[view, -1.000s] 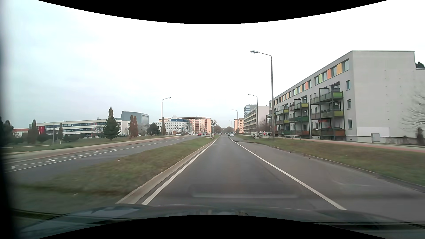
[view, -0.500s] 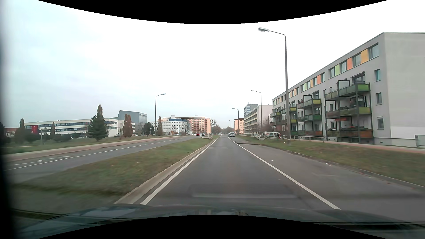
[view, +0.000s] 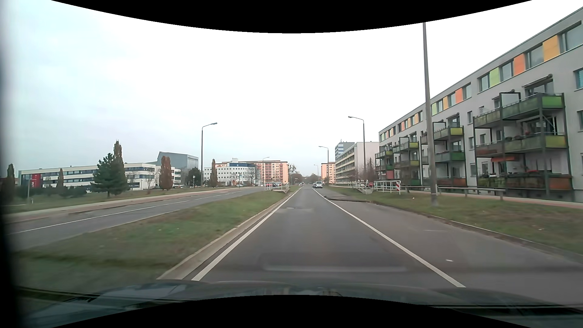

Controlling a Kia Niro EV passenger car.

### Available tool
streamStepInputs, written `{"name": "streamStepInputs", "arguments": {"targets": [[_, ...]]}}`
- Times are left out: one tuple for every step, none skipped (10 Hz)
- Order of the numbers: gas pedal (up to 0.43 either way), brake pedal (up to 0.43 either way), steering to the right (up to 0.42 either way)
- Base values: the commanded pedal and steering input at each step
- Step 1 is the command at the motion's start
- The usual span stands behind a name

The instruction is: Follow the waypoints while adhering to traffic rules and regulations

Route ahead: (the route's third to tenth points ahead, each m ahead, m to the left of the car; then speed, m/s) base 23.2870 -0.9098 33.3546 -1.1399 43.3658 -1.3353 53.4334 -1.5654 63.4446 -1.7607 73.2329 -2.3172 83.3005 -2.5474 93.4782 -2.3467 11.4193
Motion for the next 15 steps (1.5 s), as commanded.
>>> {"name": "streamStepInputs", "arguments": {"targets": [[0.130,0.000,-0.005],[0.130,0.000,-0.005],[0.110,0.000,-0.005],[0.098,0.000,-0.005],[0.087,0.000,-0.004],[0.087,0.000,-0.005],[0.087,0.000,-0.004],[0.110,0.000,-0.002],[0.110,0.000,0.001],[0.118,0.000,0.001],[0.150,0.000,0.001],[0.197,0.000,0.004],[0.197,0.000,0.006],[0.189,0.000,0.007],[0.189,0.000,0.006]]}}
